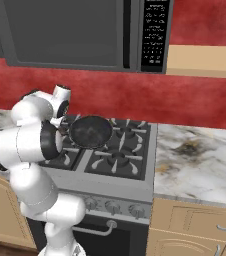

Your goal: Place the pan on the front right burner on the stove. Then place the tomato and the onion in the pan and turn on the front right burner.

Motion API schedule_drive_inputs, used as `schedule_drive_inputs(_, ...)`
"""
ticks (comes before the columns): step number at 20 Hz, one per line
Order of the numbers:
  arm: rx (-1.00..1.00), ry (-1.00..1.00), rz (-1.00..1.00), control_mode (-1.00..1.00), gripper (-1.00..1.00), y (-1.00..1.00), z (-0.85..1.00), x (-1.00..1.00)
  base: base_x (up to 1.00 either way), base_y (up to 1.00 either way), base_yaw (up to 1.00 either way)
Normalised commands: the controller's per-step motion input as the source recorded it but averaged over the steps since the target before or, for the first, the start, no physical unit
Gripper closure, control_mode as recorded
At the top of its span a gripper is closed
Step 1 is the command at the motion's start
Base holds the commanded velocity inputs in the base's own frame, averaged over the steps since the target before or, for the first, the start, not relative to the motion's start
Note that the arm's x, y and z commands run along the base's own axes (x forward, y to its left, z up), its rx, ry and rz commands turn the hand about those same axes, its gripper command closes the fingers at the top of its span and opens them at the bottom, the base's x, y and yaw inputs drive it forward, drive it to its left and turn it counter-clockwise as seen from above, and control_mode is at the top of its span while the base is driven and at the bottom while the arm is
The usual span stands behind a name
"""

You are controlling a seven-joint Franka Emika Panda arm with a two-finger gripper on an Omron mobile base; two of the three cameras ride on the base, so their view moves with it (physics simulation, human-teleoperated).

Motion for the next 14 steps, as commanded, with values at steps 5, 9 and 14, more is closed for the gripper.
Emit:
schedule_drive_inputs(5,0.00,0.19,-0.11,-1.00,1.00,-0.48,0.00,0.15,0.00,0.00,0.00)
schedule_drive_inputs(9,0.00,0.22,-0.06,-1.00,1.00,-0.48,0.00,0.21,0.00,0.00,0.00)
schedule_drive_inputs(14,0.00,0.13,-0.03,-1.00,1.00,-0.45,0.00,0.25,0.00,0.00,0.00)
